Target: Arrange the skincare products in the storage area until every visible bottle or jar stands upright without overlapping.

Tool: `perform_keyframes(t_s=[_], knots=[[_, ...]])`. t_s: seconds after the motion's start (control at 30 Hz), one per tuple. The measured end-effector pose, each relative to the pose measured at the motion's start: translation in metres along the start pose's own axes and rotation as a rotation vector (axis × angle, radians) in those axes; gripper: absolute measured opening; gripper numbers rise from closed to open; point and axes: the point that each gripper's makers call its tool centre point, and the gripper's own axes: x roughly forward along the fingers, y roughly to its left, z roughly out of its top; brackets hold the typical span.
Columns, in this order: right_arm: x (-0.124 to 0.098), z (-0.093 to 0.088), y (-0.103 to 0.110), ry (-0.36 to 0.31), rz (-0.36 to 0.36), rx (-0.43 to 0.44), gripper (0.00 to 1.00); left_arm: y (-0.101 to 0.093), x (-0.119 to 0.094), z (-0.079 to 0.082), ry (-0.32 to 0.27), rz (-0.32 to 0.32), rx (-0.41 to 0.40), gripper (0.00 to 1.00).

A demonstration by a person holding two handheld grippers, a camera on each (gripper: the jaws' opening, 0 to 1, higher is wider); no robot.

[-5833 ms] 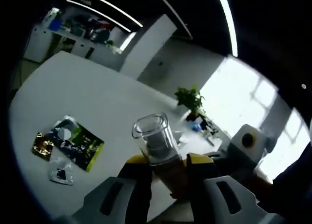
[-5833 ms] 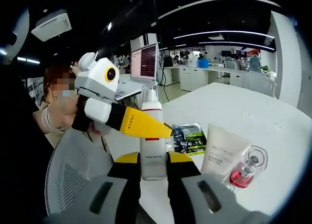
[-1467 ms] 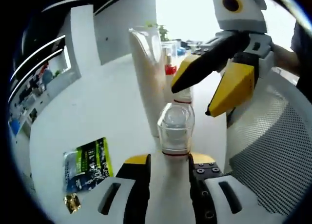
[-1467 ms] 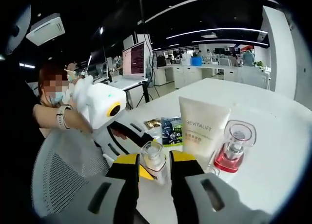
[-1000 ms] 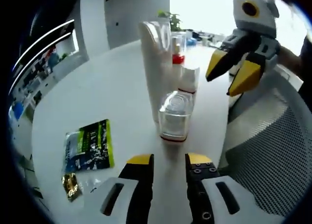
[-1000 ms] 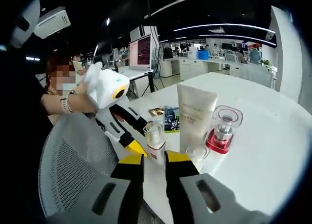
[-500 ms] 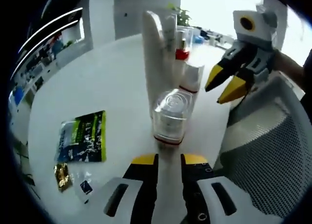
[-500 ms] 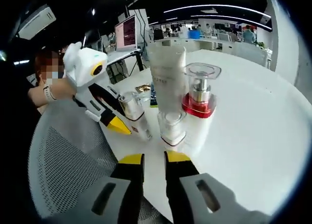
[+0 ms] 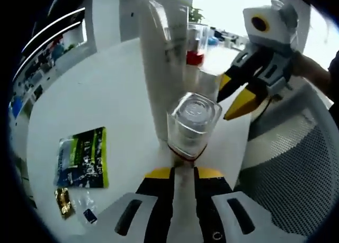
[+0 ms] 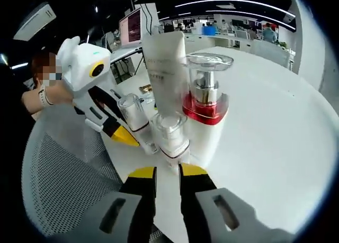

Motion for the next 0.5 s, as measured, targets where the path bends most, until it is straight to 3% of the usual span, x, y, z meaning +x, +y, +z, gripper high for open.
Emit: perform_keyframes(t_s=[0.1, 0.5], knots=[[0.000, 0.000, 0.000, 0.006, 0.009, 0.008, 0.16, -0.001, 0.004, 0.006, -0.021, 0.015, 0.035, 0.11], [0.004, -0.001, -0.004, 0.011, 0.002, 0.020, 0.15, -0.007, 0.016, 0.018, -0.044, 0.005, -0.002, 0.09]])
